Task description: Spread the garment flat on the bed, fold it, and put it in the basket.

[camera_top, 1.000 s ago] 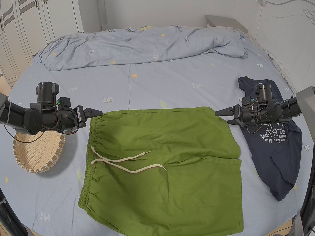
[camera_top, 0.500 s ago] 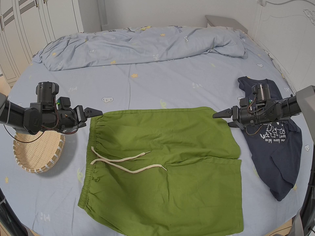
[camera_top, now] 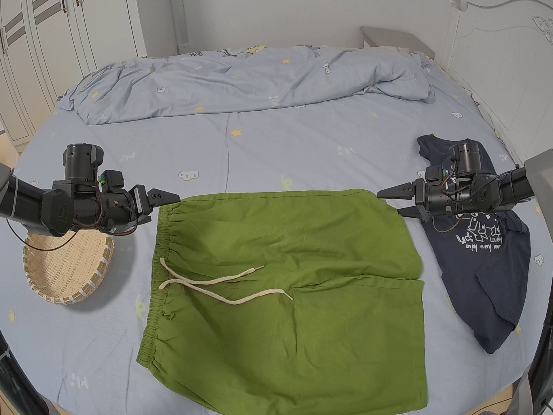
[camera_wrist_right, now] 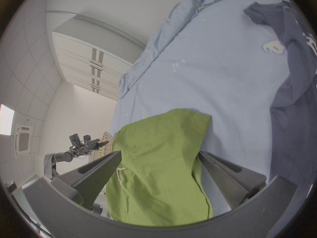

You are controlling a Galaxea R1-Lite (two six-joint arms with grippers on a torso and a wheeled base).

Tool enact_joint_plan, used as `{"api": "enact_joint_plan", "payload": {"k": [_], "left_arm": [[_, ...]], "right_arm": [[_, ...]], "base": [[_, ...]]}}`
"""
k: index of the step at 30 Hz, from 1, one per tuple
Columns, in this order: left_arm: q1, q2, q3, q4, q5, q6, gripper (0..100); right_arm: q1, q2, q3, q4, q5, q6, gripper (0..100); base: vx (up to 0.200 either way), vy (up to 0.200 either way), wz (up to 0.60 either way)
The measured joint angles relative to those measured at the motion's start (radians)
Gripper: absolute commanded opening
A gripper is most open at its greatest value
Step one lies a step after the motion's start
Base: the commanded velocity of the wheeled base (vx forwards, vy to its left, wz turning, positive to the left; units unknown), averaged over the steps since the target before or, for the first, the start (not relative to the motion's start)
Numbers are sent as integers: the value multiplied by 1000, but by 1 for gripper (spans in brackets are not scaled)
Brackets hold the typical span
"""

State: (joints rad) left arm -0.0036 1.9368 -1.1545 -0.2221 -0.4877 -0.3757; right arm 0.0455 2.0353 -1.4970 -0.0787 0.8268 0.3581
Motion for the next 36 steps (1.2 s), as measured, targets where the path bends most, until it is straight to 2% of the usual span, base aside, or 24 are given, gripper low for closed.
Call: {"api": "enact_joint_plan", "payload": {"k": [7, 14, 28, 36], "left_arm": [[1, 1, -1, 0, 0, 0, 100], [2, 2, -1, 0, 0, 0, 100], [4, -12, 15, 2, 0, -6, 100], [43, -147, 197, 9, -4, -3, 100]], "right_arm": [[1, -35, 91, -207, 9, 70, 100], [2, -95, 207, -360, 61, 114, 100], [-31, -149, 244, -353, 62, 113, 100], [-46, -267, 375, -224, 57, 89, 100]], "base": [[0, 0, 0], [0, 0, 0], [0, 0, 0], [0, 0, 0]]}}
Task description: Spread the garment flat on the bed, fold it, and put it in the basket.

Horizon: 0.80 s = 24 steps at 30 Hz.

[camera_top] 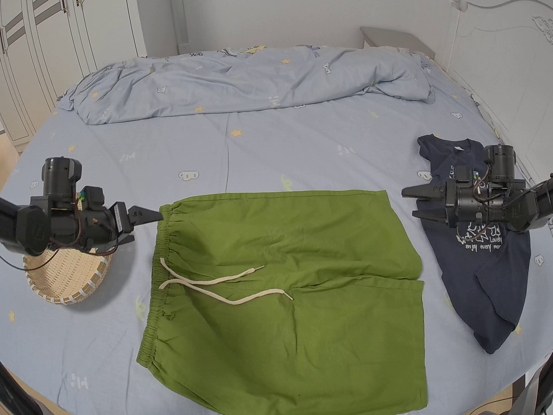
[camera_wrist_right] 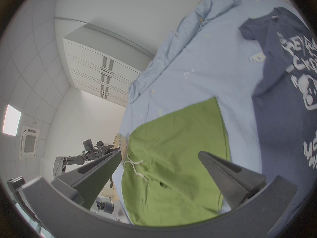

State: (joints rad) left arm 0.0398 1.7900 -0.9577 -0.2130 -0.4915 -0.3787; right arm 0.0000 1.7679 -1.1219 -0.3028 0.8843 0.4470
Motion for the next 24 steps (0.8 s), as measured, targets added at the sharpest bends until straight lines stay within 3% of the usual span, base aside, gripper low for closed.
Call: {"api": "enact_joint_plan", "payload": {"k": [7, 14, 18, 24], "left_arm": [[58, -133, 255, 2, -1, 43, 100], [106, -217, 505, 1, -38, 214, 100], [120, -237, 592, 0, -95, 275, 100], [124, -209, 631, -3, -177, 287, 100]], "right_arm": [[-4, -113, 194, 112, -85, -108, 100], [13, -264, 396, 189, -129, -154, 100], [24, -354, 484, 224, -139, -166, 100], [29, -444, 534, 237, -142, -172, 100]], "base": [[0, 0, 0], [0, 0, 0], [0, 0, 0], [0, 0, 0]]}}
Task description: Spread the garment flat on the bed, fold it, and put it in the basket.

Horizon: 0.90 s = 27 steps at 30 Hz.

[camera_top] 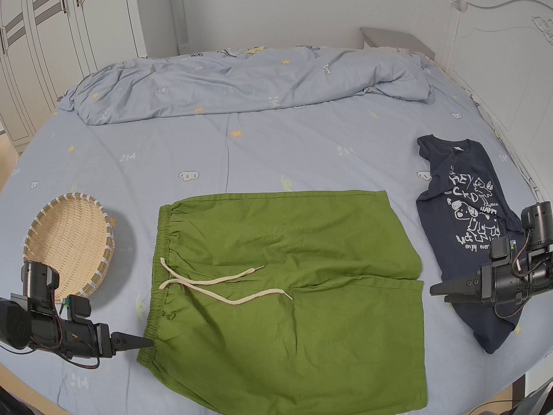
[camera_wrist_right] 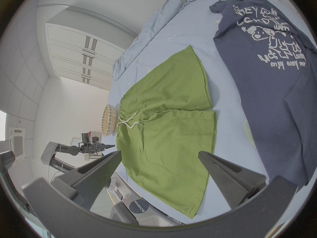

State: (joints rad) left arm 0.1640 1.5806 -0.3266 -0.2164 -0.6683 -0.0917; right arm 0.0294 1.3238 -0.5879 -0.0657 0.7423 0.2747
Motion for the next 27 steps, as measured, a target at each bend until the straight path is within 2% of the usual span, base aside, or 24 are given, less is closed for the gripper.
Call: {"api": "enact_joint_plan", "payload": {"k": [10, 21, 24, 27], "left_arm": [[-38, 130, -29, -11, -12, 6, 100], [-67, 227, -51, -101, -29, -2, 100], [-72, 228, -47, -101, -74, -18, 100], [-76, 220, -43, -100, -152, -50, 100]], "right_arm": [[28, -46, 7, 0, 0, -1, 100], [49, -86, 11, 4, 0, 1, 100], [50, -90, 11, 3, 0, 1, 100], [50, -91, 12, 2, 0, 0, 100]], "base": [[0, 0, 0], [0, 0, 0], [0, 0, 0], [0, 0, 0]]}}
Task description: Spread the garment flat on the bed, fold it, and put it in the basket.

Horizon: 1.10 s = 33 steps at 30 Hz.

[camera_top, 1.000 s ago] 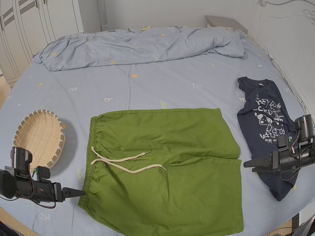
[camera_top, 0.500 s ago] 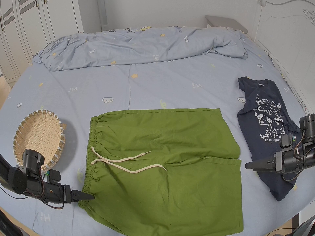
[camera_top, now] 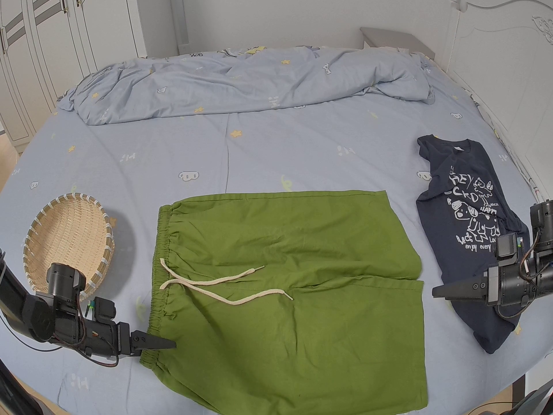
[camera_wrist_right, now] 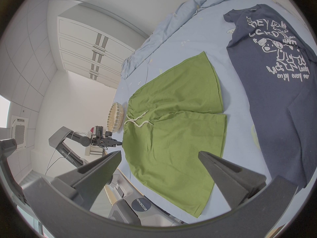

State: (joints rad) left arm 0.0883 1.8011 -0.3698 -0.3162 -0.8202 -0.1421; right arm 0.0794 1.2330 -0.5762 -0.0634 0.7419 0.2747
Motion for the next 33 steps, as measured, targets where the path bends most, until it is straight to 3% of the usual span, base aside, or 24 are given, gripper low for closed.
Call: {"api": "enact_joint_plan", "payload": {"k": [12, 18, 24, 25, 33], "left_arm": [[5, -29, 14, 1, -50, -23, 100], [29, -63, 32, 0, -124, -31, 100], [48, -80, 48, 0, -129, -31, 100], [49, -81, 49, 1, -129, -31, 0], [53, -82, 51, 0, -124, -26, 0]], "right_arm": [[0, 0, 5, -1, 0, 0, 100], [-1, 0, 9, -3, 0, 0, 100], [-3, 0, 10, -3, 0, 0, 100], [-3, 0, 10, -4, 0, -1, 100], [-3, 0, 10, -4, 0, -1, 100]], "base": [[0, 0, 0], [0, 0, 0], [0, 0, 0], [0, 0, 0], [0, 0, 0]]}}
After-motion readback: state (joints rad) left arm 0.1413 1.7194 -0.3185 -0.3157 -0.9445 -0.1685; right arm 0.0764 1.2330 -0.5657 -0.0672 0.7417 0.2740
